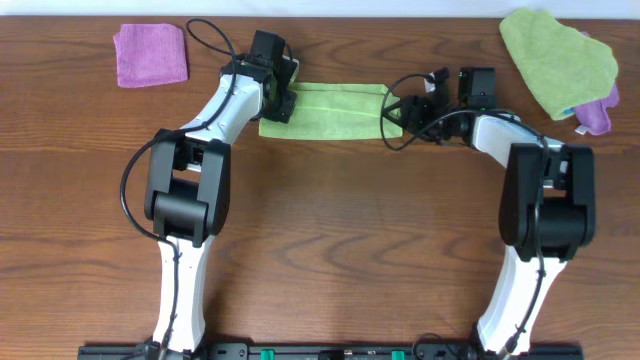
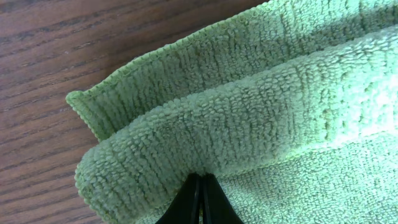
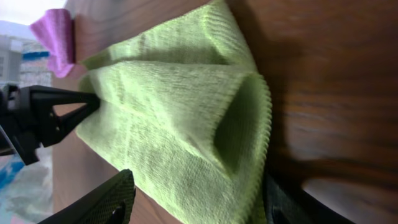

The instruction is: Fold the cloth

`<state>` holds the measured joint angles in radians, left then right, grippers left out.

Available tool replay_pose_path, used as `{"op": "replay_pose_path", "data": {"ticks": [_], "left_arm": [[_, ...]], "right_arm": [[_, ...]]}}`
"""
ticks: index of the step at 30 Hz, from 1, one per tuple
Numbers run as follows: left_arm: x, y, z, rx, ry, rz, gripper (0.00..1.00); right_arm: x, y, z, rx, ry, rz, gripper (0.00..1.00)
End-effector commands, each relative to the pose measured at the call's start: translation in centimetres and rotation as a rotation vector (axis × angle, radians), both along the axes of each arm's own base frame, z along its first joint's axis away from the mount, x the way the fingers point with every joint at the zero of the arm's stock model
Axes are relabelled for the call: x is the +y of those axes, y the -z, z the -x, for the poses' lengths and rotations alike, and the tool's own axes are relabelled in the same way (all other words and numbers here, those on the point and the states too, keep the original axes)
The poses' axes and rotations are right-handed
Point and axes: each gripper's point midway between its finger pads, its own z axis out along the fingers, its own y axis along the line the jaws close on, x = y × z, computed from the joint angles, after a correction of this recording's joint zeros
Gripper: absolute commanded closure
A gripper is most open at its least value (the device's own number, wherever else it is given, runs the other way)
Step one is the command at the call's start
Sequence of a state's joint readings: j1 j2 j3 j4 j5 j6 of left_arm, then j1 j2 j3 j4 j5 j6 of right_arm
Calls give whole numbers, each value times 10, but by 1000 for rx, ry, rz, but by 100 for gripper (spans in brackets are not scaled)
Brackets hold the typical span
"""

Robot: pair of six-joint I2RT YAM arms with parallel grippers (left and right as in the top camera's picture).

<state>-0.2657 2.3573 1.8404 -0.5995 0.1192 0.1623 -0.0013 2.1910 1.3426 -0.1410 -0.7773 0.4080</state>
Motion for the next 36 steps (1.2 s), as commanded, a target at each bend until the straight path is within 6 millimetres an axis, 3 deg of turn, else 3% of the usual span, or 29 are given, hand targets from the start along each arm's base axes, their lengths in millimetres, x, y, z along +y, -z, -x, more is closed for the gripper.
{"op": "replay_pose_path", "data": {"ticks": [1,4,9,12,17,24,36], "left_arm": [[-2,30,17,77,26,-22,94],[-2,30,17,77,26,-22,94],[-2,30,17,77,26,-22,94],[-2,30,17,77,26,-22,94],[-2,30,17,77,26,-22,94],[-2,30,19,84,18,-21,94],[-2,31,19,88,-1,-16,94]], "right_arm": [[10,32,8,89,15,0,34],[15,39,7,87,7,0,36],[13,43,6,84,20,29,48],[10,45,3,80,32,46,62],[6,46,-2,59,50,71,99],[10,31,-15,16,47,39,98],[37,-41,-32,-108,-56,-11,99]]}}
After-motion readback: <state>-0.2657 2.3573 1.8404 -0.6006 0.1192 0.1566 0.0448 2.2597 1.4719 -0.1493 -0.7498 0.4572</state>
